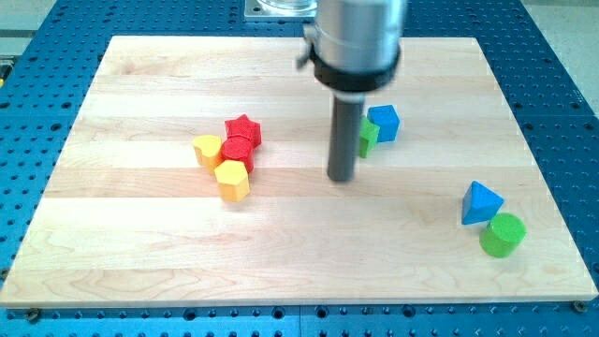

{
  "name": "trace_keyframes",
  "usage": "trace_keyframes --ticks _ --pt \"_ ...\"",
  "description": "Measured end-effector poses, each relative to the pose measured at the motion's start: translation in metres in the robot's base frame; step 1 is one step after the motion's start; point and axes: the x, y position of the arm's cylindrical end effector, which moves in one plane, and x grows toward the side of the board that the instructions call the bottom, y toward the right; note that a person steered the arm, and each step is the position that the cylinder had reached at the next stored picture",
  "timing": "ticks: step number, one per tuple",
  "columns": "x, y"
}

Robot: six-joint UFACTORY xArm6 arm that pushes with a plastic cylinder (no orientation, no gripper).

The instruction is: Adjust the green star vertically below the blue cube

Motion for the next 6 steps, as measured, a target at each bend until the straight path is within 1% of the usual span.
trace_keyframes --ticks 1,2,3,4,5,6 --pt "-0.002 -0.029" --pt "-0.065 -0.054" --pt "-0.084 -0.027" --pt "-0.038 0.043" --pt "-0.053 0.018" --pt "-0.100 -0.028"
